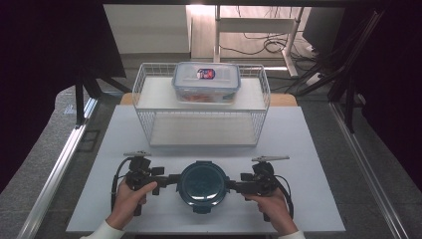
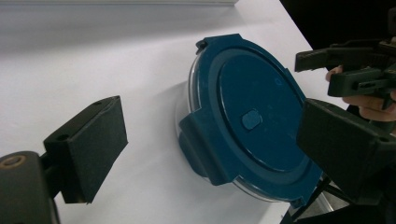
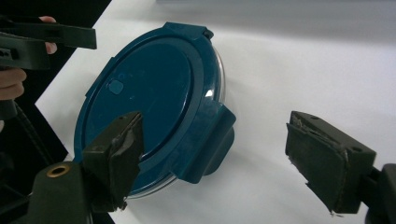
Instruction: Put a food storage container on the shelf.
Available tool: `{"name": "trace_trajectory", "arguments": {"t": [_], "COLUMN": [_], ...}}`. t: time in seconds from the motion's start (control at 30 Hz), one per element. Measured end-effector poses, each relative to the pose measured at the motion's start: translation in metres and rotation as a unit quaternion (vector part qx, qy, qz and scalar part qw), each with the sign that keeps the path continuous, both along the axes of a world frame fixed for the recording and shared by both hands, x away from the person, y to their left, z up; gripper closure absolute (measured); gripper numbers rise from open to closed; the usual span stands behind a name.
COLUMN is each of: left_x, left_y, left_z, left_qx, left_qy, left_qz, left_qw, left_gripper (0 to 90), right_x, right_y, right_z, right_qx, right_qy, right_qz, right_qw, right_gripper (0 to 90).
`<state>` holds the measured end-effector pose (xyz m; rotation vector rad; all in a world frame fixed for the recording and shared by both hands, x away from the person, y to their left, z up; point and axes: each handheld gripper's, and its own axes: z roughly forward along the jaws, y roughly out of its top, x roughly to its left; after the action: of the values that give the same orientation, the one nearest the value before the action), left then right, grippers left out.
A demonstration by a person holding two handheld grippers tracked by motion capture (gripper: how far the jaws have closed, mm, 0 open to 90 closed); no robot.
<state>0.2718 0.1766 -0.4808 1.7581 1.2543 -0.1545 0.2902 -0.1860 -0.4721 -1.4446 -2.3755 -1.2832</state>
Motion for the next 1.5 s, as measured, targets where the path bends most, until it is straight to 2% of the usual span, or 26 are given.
{"name": "trace_trajectory", "arguments": {"t": [0.27, 0.47, 0.57, 0.67, 0.83, 0.9, 1.0, 1.03, 1.2, 1.3, 1.43, 1.5], "left_x": [0.003, 0.006, 0.008, 0.009, 0.009, 0.008, 0.007, 0.007, 0.004, 0.003, 0.003, 0.003], "left_y": [-0.009, -0.013, -0.016, -0.019, -0.021, -0.023, -0.025, -0.025, -0.024, -0.023, -0.026, -0.028], "left_z": [-0.005, -0.013, -0.021, -0.026, -0.036, -0.039, -0.041, -0.041, -0.043, -0.044, -0.049, -0.049], "left_qx": [-0.004, -0.02, -0.044, -0.045, -0.065, -0.066, -0.074, -0.079, -0.081, -0.078, -0.083, -0.08], "left_qy": [0.01, 0.032, 0.055, 0.064, 0.084, 0.086, 0.092, 0.095, 0.103, 0.11, 0.132, 0.132], "left_qz": [-0.009, -0.014, -0.024, -0.026, -0.033, -0.035, -0.042, -0.044, -0.036, -0.038, -0.047, -0.043], "left_qw": [0.9999, 0.9992, 0.9972, 0.9966, 0.9938, 0.9935, 0.9921, 0.9914, 0.9908, 0.9902, 0.9867, 0.987], "left_gripper": [7.6, 7.3, 7.2, 7.6, 11.0, 12.1, 14.6, 15.8, 20.8, 23.8, 23.2, 20.7], "right_x": [0.002, 0.005, 0.007, 0.008, 0.01, 0.01, 0.011, 0.01, 0.006, 0.006, 0.008, 0.008], "right_y": [0.006, 0.01, 0.013, 0.016, 0.018, 0.019, 0.022, 0.022, 0.024, 0.024, 0.02, 0.019], "right_z": [-0.007, -0.014, -0.018, -0.022, -0.029, -0.033, -0.038, -0.039, -0.039, -0.039, -0.041, -0.041], "right_qx": [0.015, 0.02, 0.029, 0.033, 0.046, 0.051, 0.067, 0.07, 0.079, 0.087, 0.1, 0.101], "right_qy": [0.013, 0.029, 0.041, 0.052, 0.069, 0.075, 0.097, 0.099, 0.114, 0.122, 0.13, 0.129], "right_qz": [0.0, 0.002, 0.003, 0.003, 0.0, 0.003, 0.006, 0.007, 0.012, 0.005, 0.001, 0.001], "right_qw": [0.9998, 0.9994, 0.9987, 0.9981, 0.9966, 0.9959, 0.993, 0.9927, 0.9902, 0.9887, 0.9864, 0.9864], "right_gripper": [19.1, 17.9, 17.8, 17.6, 17.3, 17.2, 17.4, 17.9, 23.3, 25.5, 28.5, 28.8]}}
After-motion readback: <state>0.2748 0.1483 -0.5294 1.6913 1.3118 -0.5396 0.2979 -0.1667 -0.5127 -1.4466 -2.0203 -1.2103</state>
